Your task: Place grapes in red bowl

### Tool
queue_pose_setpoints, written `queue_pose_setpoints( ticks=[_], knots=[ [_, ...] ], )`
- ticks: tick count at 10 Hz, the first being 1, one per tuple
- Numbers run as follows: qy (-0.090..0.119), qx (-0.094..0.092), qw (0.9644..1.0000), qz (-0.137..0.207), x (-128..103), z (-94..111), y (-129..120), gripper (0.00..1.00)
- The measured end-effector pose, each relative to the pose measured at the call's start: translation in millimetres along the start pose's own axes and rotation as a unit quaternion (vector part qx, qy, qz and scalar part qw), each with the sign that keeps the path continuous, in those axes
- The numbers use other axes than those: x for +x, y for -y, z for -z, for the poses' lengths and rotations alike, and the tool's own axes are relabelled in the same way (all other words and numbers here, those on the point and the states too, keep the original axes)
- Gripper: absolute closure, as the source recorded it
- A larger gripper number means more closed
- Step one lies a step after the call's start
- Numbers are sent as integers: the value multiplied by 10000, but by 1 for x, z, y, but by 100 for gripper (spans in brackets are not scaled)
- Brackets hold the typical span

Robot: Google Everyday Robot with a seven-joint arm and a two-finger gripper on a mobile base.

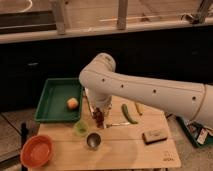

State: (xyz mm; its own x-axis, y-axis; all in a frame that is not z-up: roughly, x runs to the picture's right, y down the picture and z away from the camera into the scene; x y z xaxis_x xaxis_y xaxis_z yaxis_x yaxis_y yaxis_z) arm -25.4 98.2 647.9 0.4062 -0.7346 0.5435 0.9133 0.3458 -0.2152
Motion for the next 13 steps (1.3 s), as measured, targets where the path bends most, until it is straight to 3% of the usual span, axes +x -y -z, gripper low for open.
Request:
queue_pose_setpoints(
  ticks=[13],
  knots=[
    [90,139,9994,290,26,0,20,97]
  ],
)
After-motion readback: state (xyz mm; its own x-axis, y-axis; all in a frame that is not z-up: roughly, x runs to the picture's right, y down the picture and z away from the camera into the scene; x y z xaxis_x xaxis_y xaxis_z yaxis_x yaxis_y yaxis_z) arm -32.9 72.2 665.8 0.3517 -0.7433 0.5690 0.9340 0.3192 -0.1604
